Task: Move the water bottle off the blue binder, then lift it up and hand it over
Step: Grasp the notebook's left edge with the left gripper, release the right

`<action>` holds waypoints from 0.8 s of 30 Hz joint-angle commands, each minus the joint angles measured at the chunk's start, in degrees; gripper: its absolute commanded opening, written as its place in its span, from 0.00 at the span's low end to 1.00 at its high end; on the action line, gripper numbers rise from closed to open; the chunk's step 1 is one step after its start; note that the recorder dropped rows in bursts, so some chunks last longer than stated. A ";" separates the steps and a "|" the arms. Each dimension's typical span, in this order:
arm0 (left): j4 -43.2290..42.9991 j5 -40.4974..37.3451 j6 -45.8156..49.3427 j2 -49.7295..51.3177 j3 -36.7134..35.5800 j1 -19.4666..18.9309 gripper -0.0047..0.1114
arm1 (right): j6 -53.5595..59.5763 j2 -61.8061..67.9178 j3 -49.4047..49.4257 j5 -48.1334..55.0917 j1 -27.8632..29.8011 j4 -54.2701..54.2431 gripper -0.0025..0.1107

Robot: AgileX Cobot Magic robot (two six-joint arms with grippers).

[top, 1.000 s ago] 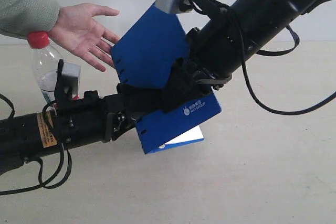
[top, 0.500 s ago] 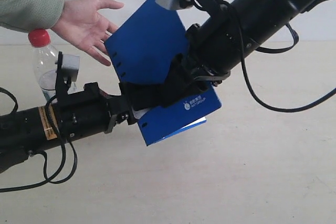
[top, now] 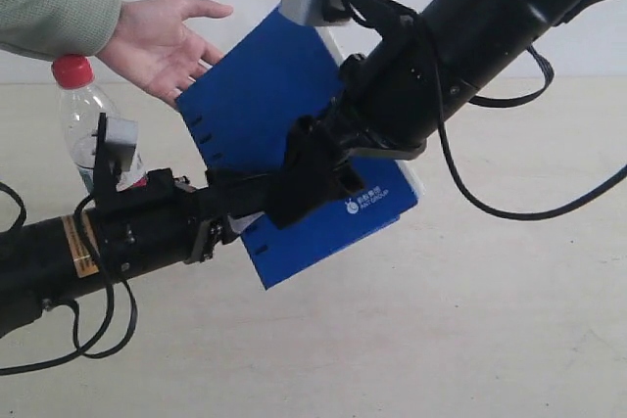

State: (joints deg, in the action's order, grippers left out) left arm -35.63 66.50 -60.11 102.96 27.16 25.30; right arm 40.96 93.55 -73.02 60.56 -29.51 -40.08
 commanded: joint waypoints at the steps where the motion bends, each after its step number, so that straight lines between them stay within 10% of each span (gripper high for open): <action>1: 3.78 0.49 6.39 -0.60 -2.65 0.34 0.08 | -14.90 -0.34 -0.21 -1.11 -0.31 14.82 0.93; 11: -3.53 -2.49 14.21 -0.60 -3.52 0.34 0.08 | -13.87 -4.69 -8.41 4.36 -0.19 15.32 0.73; 24: 3.05 -6.24 18.46 -7.73 -4.04 0.34 0.08 | -18.82 -17.57 -10.56 4.51 -0.31 19.68 0.02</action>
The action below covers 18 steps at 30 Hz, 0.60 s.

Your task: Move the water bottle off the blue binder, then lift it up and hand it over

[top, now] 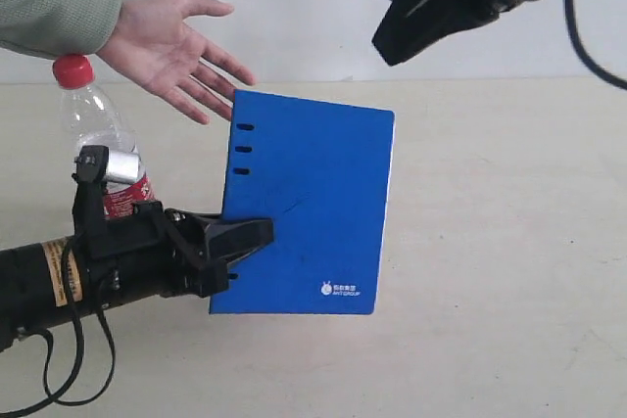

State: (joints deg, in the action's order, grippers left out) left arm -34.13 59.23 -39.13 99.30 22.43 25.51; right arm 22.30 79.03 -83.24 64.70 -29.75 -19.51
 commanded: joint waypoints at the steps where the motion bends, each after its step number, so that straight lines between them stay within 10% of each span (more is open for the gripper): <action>1: 1.55 0.61 -4.22 -4.93 1.32 0.13 0.08 | 0.05 -3.50 -0.34 0.37 -0.07 -1.13 0.02; 18: -2.61 -31.79 -30.57 -15.63 18.98 -0.69 0.08 | 0.07 -4.23 -0.08 0.86 -0.07 -2.59 0.02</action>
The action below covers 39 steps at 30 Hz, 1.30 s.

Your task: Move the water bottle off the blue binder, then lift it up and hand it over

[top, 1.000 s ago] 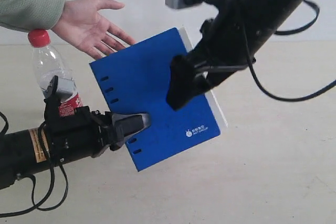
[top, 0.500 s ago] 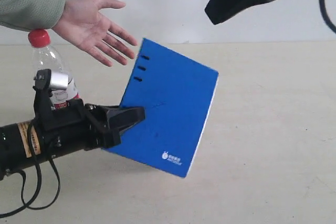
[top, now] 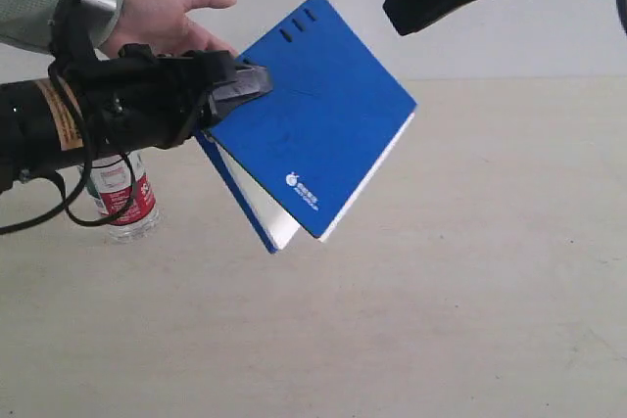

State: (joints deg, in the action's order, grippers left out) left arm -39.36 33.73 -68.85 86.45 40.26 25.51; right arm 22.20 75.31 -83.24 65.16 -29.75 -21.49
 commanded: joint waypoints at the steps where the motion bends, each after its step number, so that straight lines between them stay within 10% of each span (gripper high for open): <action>1: 2.17 -6.58 -1.51 -3.49 1.04 -1.00 0.08 | 0.18 -0.51 -0.08 0.52 -0.07 -0.73 0.02; 9: 3.36 -18.42 -1.78 -13.46 0.29 -3.24 0.08 | 0.05 -0.51 -0.08 1.02 -0.07 -0.85 0.02; 20: 2.17 -11.58 0.84 -13.67 0.29 -3.24 0.10 | 0.05 -0.51 -0.08 1.73 -0.07 -0.84 0.02; 28: 0.34 -13.36 0.86 -15.91 0.29 -3.24 0.86 | 0.17 -0.51 -0.08 1.99 -0.07 -0.84 0.02; 30: -0.69 -16.39 0.86 -17.83 0.29 -3.24 0.92 | 0.17 -0.51 -0.08 1.99 -0.07 -0.84 0.02; 36: -3.54 -38.04 0.68 -31.45 -0.32 -2.59 0.72 | 0.17 -0.51 -0.08 1.99 -0.07 -0.84 0.02; 39: -3.54 -38.27 1.07 -43.77 -3.79 -0.55 0.20 | 0.17 -0.51 -0.08 1.68 -0.07 -0.84 0.02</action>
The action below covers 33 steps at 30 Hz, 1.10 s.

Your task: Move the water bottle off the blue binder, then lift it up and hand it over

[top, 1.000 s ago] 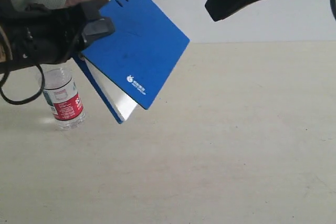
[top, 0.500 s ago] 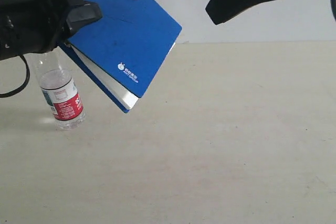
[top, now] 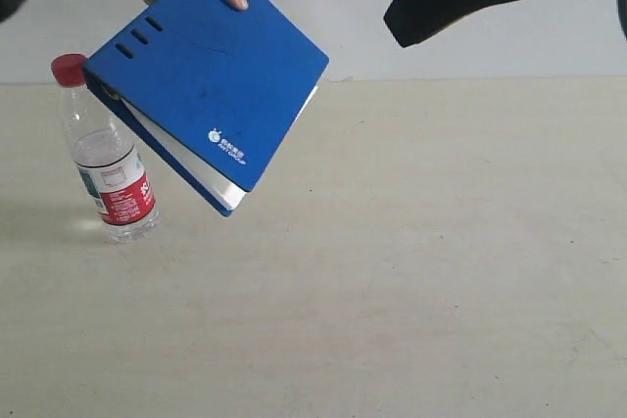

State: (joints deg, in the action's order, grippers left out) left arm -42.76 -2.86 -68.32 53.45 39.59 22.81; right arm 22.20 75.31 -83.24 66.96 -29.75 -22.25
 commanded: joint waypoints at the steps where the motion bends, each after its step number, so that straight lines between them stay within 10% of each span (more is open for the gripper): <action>1: -0.34 -1.79 0.92 -13.44 -3.87 2.42 0.08 | 0.17 -0.51 -0.08 -0.01 -0.07 -0.08 0.02; 7: -0.34 -1.09 1.85 -35.28 -11.74 2.42 0.08 | 0.77 -3.39 4.02 -3.81 -0.07 -0.55 0.02; 11: -0.95 5.84 4.78 -53.45 -18.06 2.45 0.08 | 5.71 -16.51 18.49 -24.62 -0.07 -4.17 0.02; 25: -5.28 8.37 4.55 -52.38 -28.27 2.43 0.08 | 5.17 -75.15 63.48 -67.43 -0.07 -4.59 0.02; 33: -5.28 8.90 4.55 -52.96 -28.29 2.43 0.08 | 6.33 -75.31 75.27 -73.21 -0.11 -3.16 0.02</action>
State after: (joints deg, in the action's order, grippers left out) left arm -47.92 5.29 -63.91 0.78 11.57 25.04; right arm 27.95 0.23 -11.71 -2.79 -29.75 -25.94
